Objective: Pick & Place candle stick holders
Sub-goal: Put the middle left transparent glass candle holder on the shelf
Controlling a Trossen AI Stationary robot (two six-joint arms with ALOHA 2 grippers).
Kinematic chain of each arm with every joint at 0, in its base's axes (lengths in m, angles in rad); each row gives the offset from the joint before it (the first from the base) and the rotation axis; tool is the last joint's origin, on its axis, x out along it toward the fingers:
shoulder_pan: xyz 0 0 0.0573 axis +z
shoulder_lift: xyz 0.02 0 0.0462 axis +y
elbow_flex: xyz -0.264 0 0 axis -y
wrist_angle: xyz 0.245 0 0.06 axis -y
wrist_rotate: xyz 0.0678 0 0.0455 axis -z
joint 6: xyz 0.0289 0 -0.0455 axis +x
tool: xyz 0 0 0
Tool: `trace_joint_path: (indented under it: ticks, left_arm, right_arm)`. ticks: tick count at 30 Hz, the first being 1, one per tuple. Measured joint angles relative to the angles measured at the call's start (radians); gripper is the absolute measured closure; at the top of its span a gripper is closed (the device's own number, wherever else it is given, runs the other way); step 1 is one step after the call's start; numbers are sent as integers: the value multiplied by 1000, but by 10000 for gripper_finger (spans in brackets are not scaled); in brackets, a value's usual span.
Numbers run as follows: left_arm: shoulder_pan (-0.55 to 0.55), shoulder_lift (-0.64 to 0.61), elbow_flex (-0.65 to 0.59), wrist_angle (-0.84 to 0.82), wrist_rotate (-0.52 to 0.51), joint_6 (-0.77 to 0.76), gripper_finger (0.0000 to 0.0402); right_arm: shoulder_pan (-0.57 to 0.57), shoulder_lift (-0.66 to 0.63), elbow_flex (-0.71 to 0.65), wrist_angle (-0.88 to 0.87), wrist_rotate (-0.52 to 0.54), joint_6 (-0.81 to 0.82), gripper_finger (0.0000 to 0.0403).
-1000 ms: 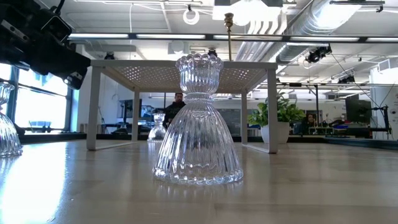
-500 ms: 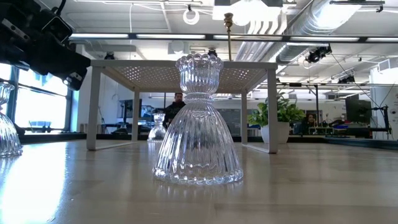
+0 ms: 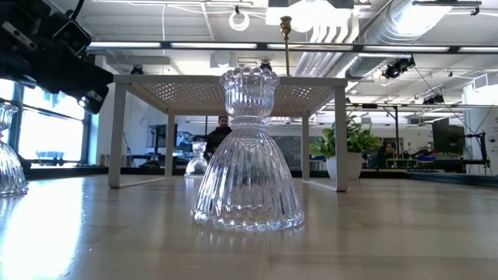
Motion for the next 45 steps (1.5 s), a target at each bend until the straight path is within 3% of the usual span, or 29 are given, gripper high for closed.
trace_joint_path:
  ticks: [11, 21, 34, 39, 45]
  left_arm:
    - [0, 0, 0, 23, 47, -3, 401]
    - [0, -2, -2, 61, 231, -67, 401]
    - [0, -2, -2, 79, 222, -48, 398]
    - [0, -2, -2, 82, 160, -48, 352]
    - [0, -2, -2, 82, 42, -56, 249]
  right_arm:
    - [89, -7, -226, 147, -26, -28, 401]
    - [125, -7, -250, 197, 3, -29, 402]
    - [134, -7, -250, 225, 44, -29, 402]
    - [134, -7, -250, 225, 62, -29, 401]
    - [134, -7, -250, 225, 62, -29, 401]
